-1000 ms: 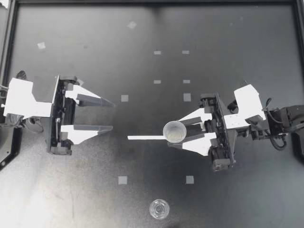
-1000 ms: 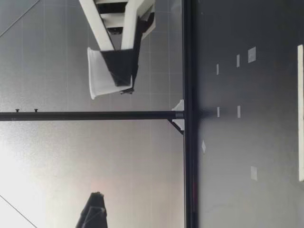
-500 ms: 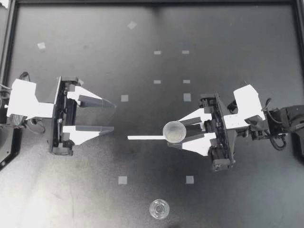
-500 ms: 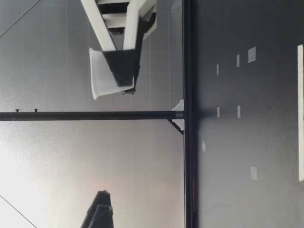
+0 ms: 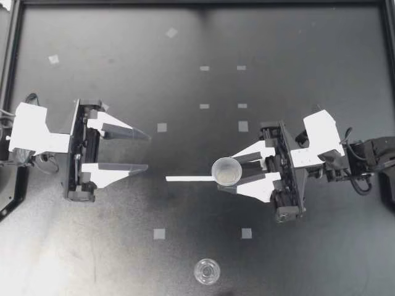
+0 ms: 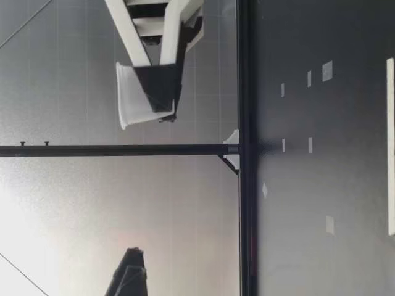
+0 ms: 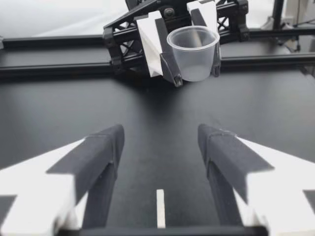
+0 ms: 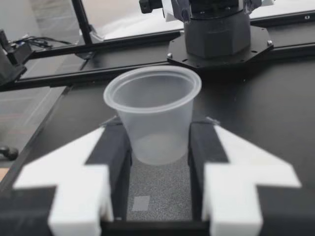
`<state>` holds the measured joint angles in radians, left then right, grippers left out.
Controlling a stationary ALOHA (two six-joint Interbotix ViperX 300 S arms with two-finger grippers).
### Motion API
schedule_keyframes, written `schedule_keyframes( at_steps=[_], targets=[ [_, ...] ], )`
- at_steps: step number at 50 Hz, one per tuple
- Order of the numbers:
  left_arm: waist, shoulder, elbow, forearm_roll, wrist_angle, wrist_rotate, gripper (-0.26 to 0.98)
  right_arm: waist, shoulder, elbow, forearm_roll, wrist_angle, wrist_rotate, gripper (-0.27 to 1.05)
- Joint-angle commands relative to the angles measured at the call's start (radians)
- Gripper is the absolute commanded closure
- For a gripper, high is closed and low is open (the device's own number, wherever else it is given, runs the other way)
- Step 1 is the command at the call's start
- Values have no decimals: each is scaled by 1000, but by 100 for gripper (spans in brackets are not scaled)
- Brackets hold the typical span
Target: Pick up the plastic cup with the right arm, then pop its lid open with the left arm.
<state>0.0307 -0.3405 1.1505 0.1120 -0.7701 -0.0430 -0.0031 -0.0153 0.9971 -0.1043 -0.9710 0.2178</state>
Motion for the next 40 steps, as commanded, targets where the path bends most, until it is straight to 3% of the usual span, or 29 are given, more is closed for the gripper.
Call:
schedule_keyframes(
  at_steps=[1, 40],
  targets=[
    [3, -8, -9, 0, -5, 0, 16, -3, -9, -18, 2, -5, -2, 45],
    [3, 6, -9, 0, -5, 2, 16, -3, -9, -18, 2, -5, -2, 45]
  ],
)
